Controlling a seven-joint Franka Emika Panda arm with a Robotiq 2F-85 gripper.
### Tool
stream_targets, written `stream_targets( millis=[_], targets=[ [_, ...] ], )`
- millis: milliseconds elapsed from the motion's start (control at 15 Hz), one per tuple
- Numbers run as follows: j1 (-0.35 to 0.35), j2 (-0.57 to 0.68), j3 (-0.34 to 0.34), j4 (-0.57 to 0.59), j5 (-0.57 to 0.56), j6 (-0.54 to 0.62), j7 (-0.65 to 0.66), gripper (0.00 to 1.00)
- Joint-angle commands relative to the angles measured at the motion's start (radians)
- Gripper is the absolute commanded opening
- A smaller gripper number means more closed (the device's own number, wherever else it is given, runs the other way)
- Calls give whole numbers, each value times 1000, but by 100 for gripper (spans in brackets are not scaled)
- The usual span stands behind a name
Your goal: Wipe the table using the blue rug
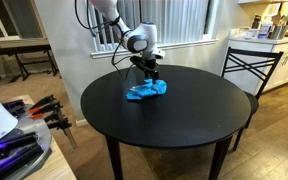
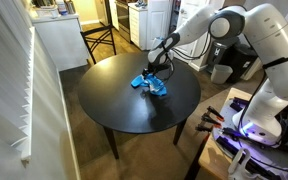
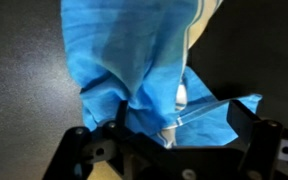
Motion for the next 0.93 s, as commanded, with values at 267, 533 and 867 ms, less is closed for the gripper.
stream_targets(
  millis=[267,533,867],
  targets=[
    [117,158,-173,204,-169,-68,268,100],
    [120,206,-180,277,-214,-150,282,68],
    [113,249,-171,346,-243,-216,273,34]
  ],
)
